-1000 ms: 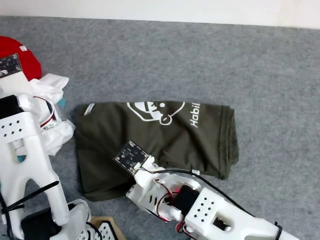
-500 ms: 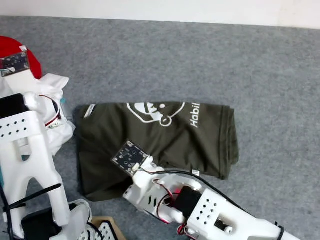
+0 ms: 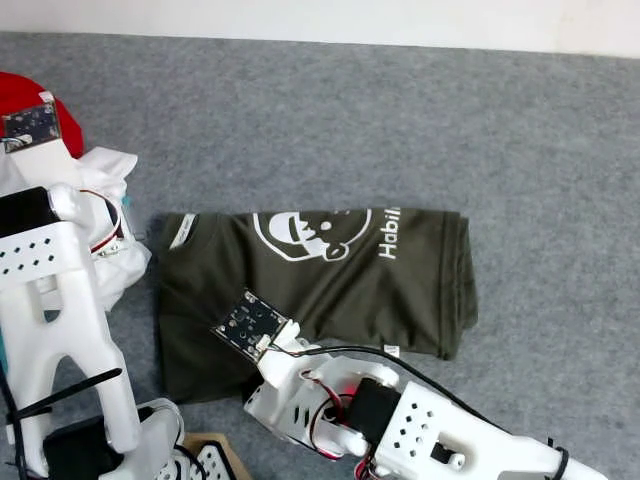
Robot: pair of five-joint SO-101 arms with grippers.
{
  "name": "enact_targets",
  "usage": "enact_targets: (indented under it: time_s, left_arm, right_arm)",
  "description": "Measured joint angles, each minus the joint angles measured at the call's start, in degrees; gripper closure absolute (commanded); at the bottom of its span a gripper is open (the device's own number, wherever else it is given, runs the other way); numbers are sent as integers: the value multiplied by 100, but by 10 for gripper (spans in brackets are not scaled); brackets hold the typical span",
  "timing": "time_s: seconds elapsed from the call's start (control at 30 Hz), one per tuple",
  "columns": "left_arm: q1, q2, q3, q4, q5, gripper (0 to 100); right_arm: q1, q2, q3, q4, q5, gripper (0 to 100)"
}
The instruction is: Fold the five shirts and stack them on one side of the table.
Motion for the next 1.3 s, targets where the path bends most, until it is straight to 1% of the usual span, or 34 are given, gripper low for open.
enact_targets:
  time_s: [0.07, 0.1, 0.27, 0.33, 0.43, 0.63, 0.77, 0.83, 0.93, 1.07, 1.17, 1.3]
  left_arm:
    - [0, 0, 0, 0, 0, 769]
    - [0, 0, 0, 0, 0, 769]
    - [0, 0, 0, 0, 0, 768]
    - [53, 0, 0, 0, 0, 768]
    - [255, 0, 0, 0, 0, 768]
    - [466, 9, 9, -387, 0, 768]
    - [466, 26, 9, -396, 0, 768]
    - [466, 26, 9, -334, 0, 768]
    - [466, 26, 9, -316, -18, 771]
    - [431, 26, 9, -299, -220, 771]
    - [-26, 26, 9, -299, -378, 771]
    - [-800, 26, 35, -299, -387, 771]
  right_arm:
    - [0, 0, 18, 0, 0, 988]
    - [-18, 0, 88, 0, 0, 967]
    - [-18, 0, 651, -185, 0, 743]
    - [-18, 0, 686, -211, 0, 700]
    - [35, 0, 615, -229, 0, 700]
    - [826, -9, 123, -220, 0, 700]
    - [1354, -9, -220, -26, 0, 700]
    - [1398, -9, -290, 132, 0, 700]
    - [1152, -9, -299, 360, 0, 700]
    - [246, -9, -237, 369, 0, 700]
    - [-281, 0, 53, -18, 0, 700]
    - [-404, -9, 369, -563, 0, 700]
